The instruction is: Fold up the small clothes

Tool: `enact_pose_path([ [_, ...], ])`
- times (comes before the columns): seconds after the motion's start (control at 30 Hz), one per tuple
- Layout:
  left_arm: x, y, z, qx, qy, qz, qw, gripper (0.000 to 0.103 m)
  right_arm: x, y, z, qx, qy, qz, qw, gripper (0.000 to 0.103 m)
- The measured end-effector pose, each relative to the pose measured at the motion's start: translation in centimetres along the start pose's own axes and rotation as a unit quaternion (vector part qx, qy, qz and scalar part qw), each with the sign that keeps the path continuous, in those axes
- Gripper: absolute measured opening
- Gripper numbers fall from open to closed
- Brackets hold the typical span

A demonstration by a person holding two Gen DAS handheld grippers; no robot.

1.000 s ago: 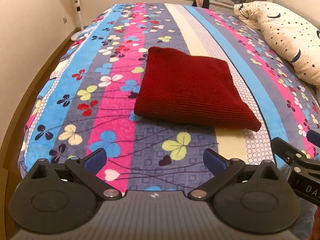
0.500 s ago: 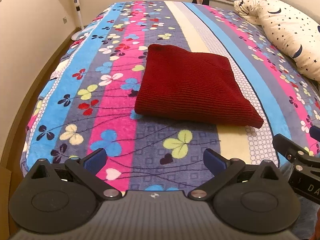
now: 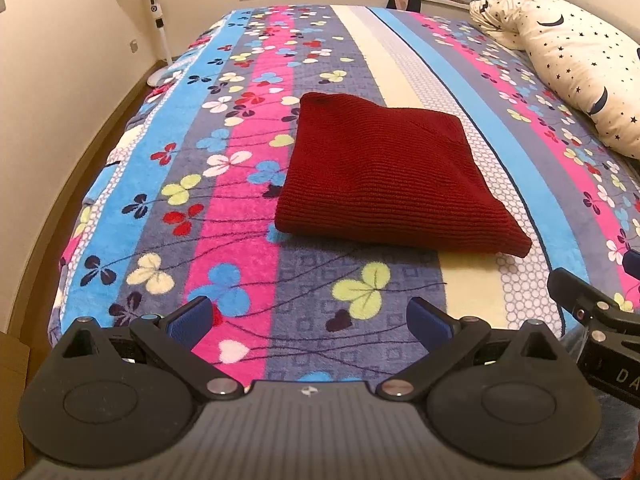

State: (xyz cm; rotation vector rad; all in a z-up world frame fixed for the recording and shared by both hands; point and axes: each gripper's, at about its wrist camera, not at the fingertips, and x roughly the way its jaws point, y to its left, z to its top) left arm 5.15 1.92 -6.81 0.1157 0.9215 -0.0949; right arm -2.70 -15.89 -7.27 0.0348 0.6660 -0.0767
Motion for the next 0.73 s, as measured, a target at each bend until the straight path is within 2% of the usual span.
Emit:
enact_pose_path([
  [0.73, -0.09, -0.38, -0.3, 0.008, -0.004, 0.005, 0.9999, 0.103, 0.08, -0.01, -0.19, 0.004, 0.003, 0.005, 1.0, 0.096],
])
